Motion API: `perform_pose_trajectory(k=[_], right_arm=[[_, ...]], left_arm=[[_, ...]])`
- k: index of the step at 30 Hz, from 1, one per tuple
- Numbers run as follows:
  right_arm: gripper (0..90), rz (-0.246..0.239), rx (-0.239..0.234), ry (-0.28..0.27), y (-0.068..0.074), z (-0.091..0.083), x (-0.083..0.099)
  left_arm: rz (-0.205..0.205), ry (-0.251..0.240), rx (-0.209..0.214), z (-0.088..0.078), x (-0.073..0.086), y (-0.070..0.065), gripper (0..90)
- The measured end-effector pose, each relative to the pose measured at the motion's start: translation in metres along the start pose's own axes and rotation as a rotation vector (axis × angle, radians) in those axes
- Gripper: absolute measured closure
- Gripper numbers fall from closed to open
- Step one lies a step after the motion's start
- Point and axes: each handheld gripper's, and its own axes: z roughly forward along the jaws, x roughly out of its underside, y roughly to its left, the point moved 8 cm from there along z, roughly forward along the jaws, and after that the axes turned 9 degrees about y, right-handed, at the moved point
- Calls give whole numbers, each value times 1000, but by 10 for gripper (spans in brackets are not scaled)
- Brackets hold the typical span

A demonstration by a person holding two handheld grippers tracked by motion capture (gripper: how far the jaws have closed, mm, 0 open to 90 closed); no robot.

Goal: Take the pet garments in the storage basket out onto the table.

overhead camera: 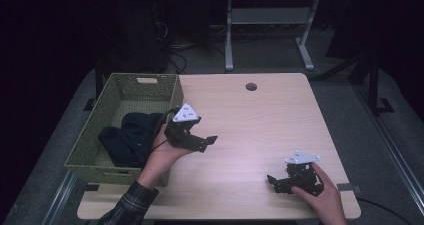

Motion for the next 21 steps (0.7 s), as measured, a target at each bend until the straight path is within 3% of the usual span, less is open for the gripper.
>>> perform_pose_trajectory(k=[8,21], right_arm=[[0,-2,-1,-1,0,0,0],[0,-1,-1,-1,0,0,0]], left_arm=[[-9,-8,-15,-11,1,9,144],[-57,-1,-45,-31,15,32,144]])
